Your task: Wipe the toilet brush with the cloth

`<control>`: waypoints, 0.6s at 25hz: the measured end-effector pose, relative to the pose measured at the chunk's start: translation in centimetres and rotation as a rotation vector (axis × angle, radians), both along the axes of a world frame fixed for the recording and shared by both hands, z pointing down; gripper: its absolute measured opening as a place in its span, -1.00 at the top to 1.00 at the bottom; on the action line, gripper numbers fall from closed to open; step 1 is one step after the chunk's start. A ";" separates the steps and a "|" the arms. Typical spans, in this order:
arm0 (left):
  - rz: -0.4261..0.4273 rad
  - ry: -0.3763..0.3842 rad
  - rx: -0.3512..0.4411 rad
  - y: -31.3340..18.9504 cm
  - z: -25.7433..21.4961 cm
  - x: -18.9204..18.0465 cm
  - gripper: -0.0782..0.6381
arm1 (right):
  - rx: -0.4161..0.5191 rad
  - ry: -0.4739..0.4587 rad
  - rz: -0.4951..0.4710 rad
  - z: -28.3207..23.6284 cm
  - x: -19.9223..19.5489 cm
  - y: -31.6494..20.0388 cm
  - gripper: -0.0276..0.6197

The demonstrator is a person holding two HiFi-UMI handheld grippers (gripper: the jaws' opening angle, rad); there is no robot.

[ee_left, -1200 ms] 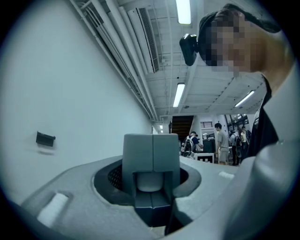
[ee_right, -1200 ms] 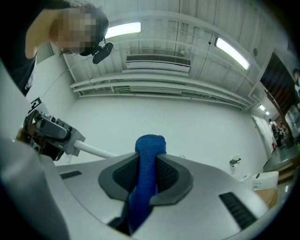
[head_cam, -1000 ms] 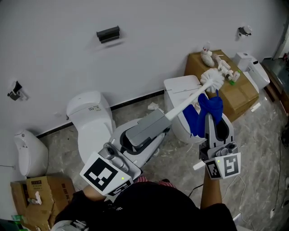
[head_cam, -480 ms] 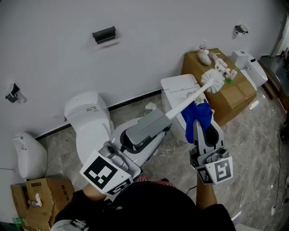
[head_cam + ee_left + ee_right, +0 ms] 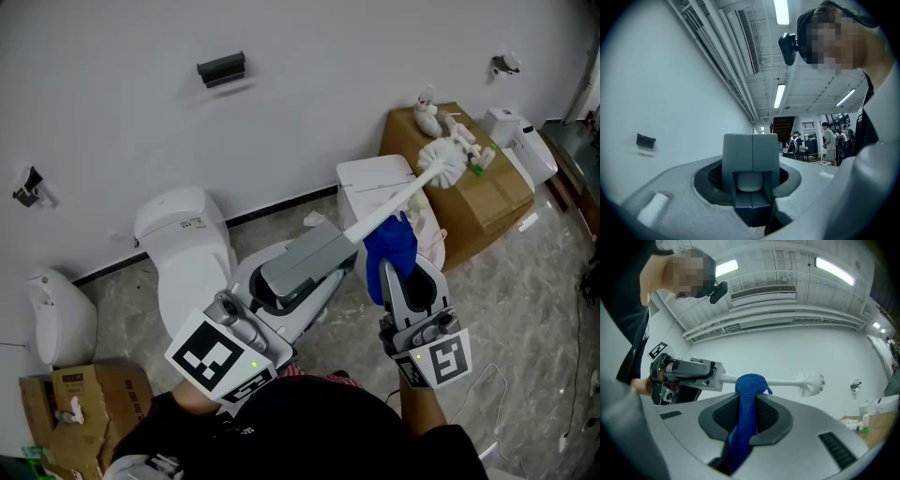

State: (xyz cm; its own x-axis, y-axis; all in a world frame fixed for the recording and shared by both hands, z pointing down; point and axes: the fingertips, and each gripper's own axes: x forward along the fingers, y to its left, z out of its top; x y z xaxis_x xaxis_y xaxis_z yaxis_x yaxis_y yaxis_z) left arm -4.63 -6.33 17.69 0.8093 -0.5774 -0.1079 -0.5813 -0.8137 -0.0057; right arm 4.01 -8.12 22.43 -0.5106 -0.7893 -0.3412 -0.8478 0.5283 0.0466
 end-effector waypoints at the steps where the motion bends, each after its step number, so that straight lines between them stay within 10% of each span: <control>1: -0.001 0.000 -0.001 0.0 0.0 0.0 0.33 | 0.000 0.001 -0.010 0.0 -0.3 0.0 0.72; 15: 0.026 0.003 -0.014 0.5 -0.2 0.2 0.33 | 0.019 0.006 -0.111 -0.8 -3.5 0.8 0.72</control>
